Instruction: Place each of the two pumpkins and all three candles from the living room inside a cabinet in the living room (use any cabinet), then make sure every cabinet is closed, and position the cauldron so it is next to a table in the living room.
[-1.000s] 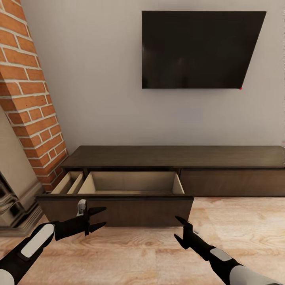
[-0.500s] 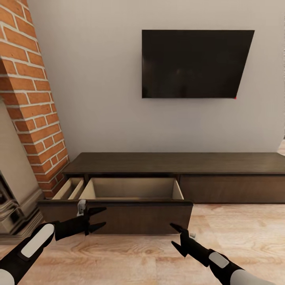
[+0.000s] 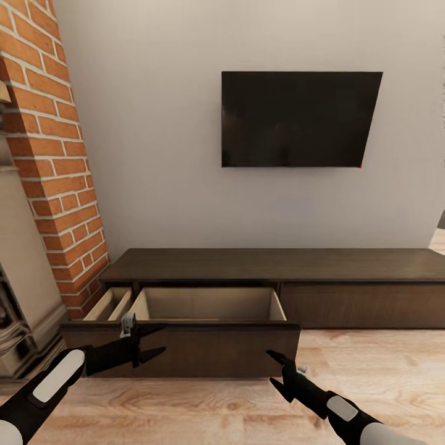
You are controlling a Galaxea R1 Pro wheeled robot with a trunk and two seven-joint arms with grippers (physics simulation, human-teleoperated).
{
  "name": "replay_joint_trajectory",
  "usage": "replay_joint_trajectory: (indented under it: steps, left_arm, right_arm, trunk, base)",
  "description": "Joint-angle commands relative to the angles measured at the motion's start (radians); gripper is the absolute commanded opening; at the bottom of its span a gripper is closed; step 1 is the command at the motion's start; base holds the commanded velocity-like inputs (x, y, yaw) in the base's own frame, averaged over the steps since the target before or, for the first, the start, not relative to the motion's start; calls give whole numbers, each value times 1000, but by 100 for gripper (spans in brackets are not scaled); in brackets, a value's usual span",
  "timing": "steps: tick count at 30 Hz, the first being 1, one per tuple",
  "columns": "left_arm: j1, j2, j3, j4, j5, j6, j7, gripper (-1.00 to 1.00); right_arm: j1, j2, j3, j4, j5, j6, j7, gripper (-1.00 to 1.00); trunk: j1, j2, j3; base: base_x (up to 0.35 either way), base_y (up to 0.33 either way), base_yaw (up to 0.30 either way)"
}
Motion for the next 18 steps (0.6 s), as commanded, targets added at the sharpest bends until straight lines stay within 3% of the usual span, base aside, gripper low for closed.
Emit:
replay_joint_trajectory:
  steps: [1,6,15,18]
  left_arm:
    - [-1,1,-5,1,0,1,-4,100]
    - [-1,0,-10,1,0,-1,-1,100]
    - [-1,-1,-10,1,0,-3,0,100]
    - [-1,-1,-10,1,-1,-4,2,100]
  right_arm:
    - [-1,0,8,1,-10,-10,2,100]
    - [0,-1,8,1,-13,-80,2,100]
    - [3,-1,8,3,-14,-94,3,100]
    - [16,-1,7,3,-13,-95,4,100]
  trunk:
    - [-1,0,3]
    - [-3,1,22]
    - [-7,3,57]
    - [-18,24,66]
  base:
    - [0,0,0]
    - [0,0,0]
    - [0,0,0]
    - [0,0,0]
